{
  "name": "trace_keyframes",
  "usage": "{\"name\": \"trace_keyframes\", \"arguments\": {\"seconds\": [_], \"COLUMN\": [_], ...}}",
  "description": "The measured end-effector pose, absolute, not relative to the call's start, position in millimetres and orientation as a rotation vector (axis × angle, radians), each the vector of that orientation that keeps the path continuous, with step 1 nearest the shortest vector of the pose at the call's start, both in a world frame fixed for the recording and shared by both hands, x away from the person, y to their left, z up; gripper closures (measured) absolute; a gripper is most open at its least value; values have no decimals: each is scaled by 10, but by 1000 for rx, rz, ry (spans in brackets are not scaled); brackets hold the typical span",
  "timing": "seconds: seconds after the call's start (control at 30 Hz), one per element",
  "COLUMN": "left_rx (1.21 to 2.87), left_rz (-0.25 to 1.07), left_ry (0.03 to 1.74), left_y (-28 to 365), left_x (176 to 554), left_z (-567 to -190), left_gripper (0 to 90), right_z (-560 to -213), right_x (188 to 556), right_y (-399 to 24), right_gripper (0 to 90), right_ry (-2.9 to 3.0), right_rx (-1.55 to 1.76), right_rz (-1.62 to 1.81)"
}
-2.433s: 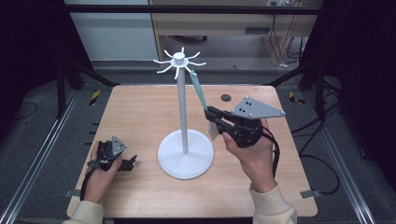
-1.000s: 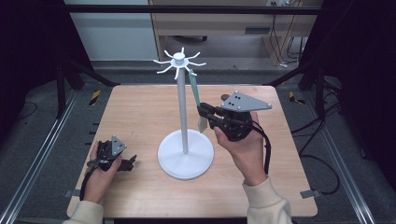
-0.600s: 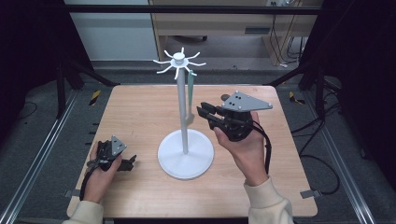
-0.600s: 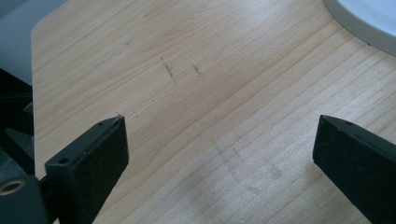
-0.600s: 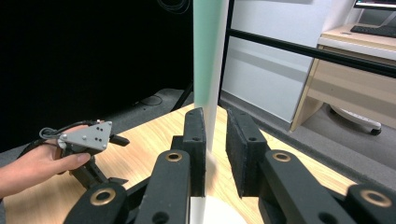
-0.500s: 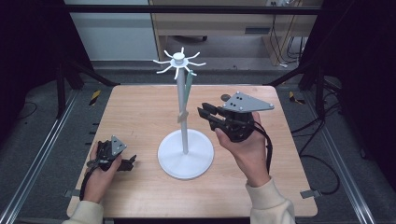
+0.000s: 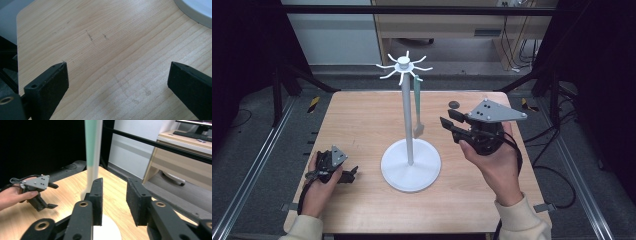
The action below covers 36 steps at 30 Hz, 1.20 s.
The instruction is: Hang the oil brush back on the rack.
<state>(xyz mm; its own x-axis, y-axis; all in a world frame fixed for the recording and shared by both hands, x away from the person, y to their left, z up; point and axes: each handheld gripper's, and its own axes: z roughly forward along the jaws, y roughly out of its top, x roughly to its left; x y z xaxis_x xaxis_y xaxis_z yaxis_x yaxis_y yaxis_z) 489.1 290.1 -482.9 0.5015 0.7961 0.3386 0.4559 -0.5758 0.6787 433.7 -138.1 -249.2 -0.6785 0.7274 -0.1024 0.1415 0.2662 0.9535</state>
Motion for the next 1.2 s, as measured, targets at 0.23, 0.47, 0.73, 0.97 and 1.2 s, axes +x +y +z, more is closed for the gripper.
{"name": "trace_keyframes", "arguments": {"seconds": [0.23, 0.47, 0.73, 0.97, 1.2], "left_rx": [2232, 2235, 2234, 2234, 2234], "left_rz": [882, 880, 881, 884, 885], "left_ry": [1027, 1026, 1027, 1029, 1028], "left_y": [2902, 2900, 2902, 2908, 2904], "left_x": [4890, 4889, 4889, 4890, 4888], "left_z": [-4827, -4830, -4829, -4828, -4828], "left_gripper": [29, 29, 29, 29, 29], "right_z": [-2469, -2508, -2623, -2802, -3001], "right_x": [4336, 4381, 4473, 4504, 4480], "right_y": [-1464, -1537, -1678, -1819, -1918], "right_gripper": [498, 291, 126, 85, 77], "right_ry": [1988, 1921, 1871, 1879, 1867], "right_rx": [820, 910, 973, 1000, 1029], "right_rz": [1370, 1282, 1156, 1119, 1090]}}
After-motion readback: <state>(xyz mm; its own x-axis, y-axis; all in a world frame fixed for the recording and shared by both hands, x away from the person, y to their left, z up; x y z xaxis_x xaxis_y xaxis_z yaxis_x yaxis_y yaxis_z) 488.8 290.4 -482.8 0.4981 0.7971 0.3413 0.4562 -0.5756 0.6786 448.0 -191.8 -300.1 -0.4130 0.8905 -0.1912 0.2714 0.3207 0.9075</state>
